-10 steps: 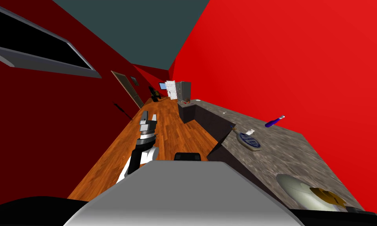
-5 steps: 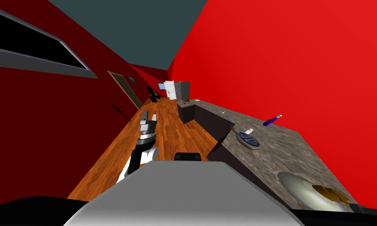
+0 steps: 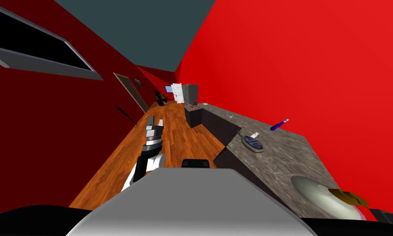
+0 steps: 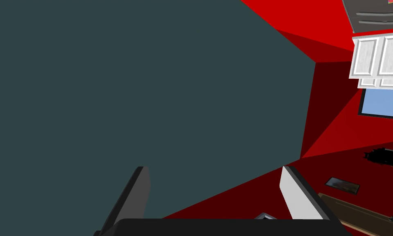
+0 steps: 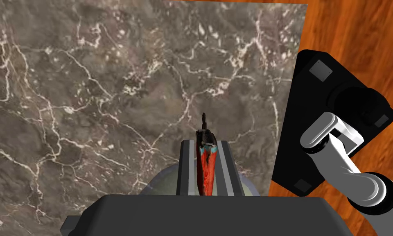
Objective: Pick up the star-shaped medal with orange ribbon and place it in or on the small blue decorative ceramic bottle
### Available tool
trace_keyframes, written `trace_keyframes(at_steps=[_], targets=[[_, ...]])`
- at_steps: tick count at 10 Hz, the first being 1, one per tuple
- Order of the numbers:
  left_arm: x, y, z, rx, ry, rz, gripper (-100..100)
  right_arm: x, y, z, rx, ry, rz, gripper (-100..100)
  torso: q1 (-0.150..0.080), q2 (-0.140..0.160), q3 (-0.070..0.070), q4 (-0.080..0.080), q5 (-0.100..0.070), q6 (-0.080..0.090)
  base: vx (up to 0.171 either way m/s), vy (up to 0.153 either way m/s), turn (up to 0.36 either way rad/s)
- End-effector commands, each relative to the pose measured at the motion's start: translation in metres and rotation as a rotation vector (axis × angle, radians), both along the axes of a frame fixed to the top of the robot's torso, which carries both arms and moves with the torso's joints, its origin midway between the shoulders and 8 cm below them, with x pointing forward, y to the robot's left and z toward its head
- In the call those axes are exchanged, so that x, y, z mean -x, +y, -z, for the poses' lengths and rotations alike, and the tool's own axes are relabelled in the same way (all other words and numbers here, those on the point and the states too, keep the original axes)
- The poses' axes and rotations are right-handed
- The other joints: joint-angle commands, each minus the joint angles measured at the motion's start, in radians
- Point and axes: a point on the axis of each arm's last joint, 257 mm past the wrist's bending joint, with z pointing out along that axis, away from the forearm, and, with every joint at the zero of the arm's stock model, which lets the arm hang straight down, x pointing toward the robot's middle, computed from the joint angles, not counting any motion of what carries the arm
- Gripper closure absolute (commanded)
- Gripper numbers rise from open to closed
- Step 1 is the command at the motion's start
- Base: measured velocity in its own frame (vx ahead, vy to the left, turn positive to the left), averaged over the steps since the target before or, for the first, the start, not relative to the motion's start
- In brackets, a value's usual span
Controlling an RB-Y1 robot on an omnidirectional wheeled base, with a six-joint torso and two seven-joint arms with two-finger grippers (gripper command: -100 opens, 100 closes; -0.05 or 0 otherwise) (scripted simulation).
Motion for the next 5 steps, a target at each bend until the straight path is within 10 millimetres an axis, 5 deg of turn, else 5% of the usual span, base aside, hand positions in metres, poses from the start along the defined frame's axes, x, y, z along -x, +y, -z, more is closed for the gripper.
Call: trace_keyframes(at_steps=[1, 5], targets=[[0.000, 0.000, 0.000, 0.000, 0.000, 0.000, 0, -0.006, 0.001, -0.007, -0.010, -0.012, 0.008, 100, 0.000, 0.000, 0.000, 0.000, 0.000, 0.000, -0.043, -0.056, 0.021], [0.000, 0.000, 0.000, 0.000, 0.000, 0.000, 0, -0.025, 0.003, -0.031, -0.026, -0.049, 0.028, 100, 0.002, -0.003, -0.002, -0.001, 0.003, -0.002, -0.049, -0.071, 0.043]])
